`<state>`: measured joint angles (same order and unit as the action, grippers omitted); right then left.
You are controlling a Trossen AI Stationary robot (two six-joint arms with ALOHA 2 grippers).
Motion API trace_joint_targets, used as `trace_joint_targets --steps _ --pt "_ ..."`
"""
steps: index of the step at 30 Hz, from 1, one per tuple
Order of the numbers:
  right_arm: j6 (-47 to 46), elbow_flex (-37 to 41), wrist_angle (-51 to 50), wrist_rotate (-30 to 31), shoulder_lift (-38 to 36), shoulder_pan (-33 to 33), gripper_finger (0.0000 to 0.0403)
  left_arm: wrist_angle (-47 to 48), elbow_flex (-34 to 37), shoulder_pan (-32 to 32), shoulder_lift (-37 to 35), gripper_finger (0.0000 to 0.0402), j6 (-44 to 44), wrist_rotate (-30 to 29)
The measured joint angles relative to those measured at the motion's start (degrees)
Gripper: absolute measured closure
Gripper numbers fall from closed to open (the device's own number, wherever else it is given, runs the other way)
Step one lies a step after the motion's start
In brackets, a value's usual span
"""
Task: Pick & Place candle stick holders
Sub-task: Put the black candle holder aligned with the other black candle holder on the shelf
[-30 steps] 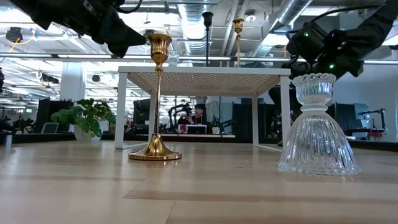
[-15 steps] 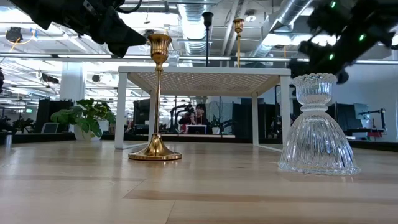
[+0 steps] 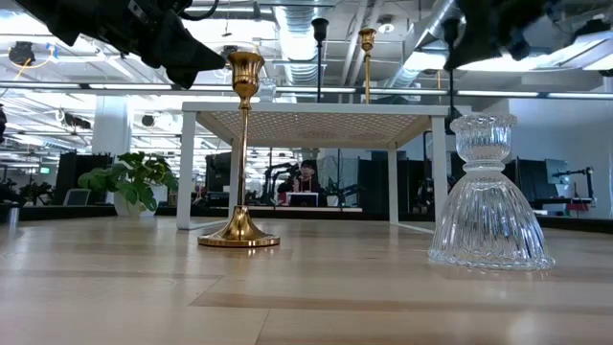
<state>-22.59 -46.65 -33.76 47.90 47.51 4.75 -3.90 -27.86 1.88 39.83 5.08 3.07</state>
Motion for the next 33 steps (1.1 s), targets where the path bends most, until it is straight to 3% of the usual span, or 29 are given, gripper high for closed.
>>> trace_joint_targets --steps 6,12,33 --pt "3.19 -4.69 4.13 -0.29 5.53 4.17 0.0403 0.00 0.00 0.02 0.00 0.0392 0.00 0.00" --pt "10.48 -7.60 14.13 -6.74 12.19 5.05 0.0403 0.00 0.00 0.01 0.02 0.0392 0.00 0.00" --pt "19.72 -17.29 25.96 -32.31 29.42 -4.07 0.0403 0.00 0.00 0.00 0.02 0.0392 0.00 0.00"
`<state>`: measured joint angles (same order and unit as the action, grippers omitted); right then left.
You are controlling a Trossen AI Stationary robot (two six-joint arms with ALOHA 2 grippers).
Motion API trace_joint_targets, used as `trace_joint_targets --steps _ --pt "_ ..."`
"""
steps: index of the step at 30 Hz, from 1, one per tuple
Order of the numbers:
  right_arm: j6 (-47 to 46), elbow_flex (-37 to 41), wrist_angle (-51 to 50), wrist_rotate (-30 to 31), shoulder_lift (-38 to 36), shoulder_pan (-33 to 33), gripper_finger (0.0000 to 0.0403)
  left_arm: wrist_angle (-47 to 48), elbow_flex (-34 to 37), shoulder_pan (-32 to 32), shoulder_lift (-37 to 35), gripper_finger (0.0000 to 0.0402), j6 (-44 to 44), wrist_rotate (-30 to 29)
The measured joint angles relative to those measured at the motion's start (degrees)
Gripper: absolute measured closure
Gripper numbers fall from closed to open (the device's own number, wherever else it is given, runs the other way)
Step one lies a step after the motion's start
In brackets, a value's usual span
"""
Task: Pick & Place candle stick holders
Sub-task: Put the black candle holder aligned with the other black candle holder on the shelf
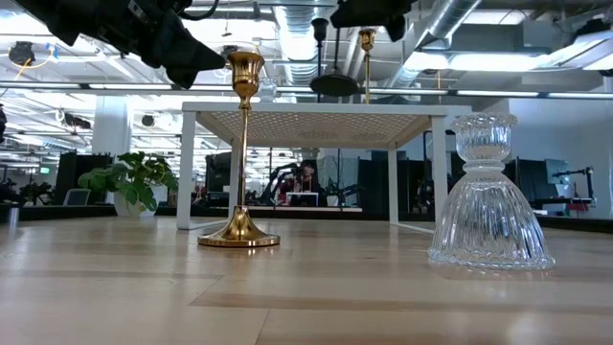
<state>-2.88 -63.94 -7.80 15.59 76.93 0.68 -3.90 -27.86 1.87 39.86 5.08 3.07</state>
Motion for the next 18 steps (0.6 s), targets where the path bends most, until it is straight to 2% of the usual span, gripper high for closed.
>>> trace_joint_targets --steps 18 --pt "0.00 -0.08 3.91 -9.39 4.14 -4.53 0.0403 -0.02 1.55 0.01 -0.02 0.0392 -0.02 0.01"
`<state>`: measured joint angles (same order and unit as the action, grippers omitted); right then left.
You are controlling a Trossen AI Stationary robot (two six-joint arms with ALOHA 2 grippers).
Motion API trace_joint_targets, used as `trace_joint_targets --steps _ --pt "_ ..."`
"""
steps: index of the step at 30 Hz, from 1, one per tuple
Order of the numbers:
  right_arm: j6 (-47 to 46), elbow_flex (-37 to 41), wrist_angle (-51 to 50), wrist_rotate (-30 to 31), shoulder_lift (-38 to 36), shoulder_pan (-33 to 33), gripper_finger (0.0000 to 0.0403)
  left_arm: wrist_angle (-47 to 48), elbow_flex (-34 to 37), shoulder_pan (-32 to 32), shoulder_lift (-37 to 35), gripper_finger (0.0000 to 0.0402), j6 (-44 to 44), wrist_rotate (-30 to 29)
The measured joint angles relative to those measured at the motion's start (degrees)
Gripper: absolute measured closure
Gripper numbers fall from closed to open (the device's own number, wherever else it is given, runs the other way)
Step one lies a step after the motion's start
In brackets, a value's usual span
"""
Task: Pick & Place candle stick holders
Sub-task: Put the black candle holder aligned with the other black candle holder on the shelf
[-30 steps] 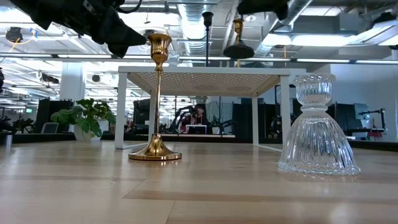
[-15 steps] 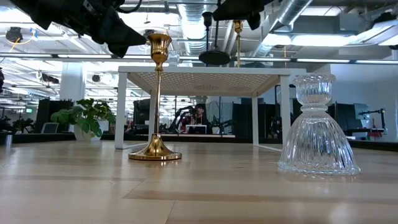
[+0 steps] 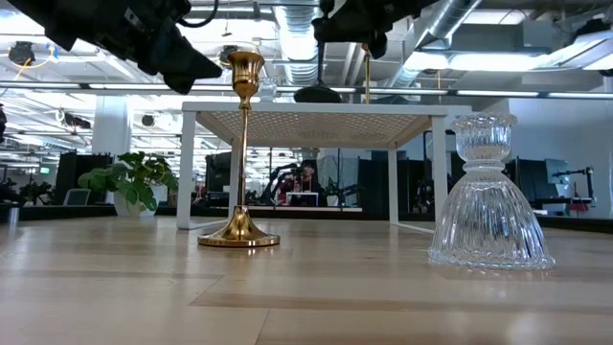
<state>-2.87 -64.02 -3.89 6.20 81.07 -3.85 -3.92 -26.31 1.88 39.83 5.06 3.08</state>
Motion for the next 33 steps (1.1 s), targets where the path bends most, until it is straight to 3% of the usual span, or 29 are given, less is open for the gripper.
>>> trace_joint_targets --steps 33 --pt "-0.13 0.06 -0.40 -0.36 1.74 -1.58 0.0403 -0.44 0.05 0.01 0.00 0.0392 -1.07 -0.01"
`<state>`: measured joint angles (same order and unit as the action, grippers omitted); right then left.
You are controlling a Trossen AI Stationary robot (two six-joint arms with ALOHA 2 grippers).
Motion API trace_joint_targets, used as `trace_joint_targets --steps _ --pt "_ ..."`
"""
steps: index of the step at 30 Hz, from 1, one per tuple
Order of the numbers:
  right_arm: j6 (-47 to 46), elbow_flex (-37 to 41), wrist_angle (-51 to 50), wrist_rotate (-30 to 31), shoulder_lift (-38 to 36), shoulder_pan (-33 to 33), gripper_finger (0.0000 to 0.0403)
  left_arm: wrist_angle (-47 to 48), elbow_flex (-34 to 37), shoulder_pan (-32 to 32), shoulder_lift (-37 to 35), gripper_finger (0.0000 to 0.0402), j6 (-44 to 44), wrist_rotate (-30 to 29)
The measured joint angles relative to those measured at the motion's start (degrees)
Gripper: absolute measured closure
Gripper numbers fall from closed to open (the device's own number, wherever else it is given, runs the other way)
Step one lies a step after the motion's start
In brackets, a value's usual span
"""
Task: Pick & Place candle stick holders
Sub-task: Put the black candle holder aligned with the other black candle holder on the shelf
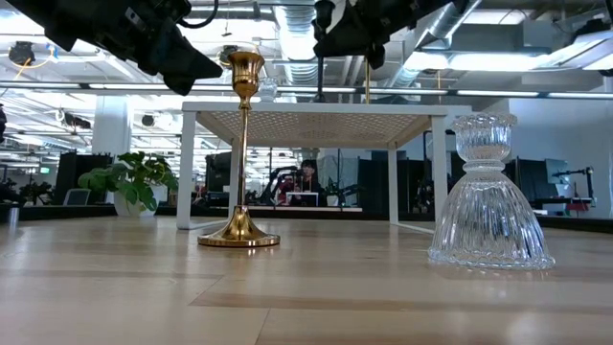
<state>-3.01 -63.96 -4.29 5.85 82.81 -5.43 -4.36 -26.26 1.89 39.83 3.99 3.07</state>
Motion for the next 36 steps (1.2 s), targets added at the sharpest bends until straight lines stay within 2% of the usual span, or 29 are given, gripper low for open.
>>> trace_joint_targets --steps 22,36 --pt "0.00 0.00 0.09 -1.99 0.00 0.04 0.0402 0.00 0.00 -0.02 0.00 0.0392 0.00 0.00" --pt "0.00 0.00 0.09 -1.73 -0.02 0.00 0.0378 0.00 0.00 -0.02 0.02 0.0392 -0.02 0.00"
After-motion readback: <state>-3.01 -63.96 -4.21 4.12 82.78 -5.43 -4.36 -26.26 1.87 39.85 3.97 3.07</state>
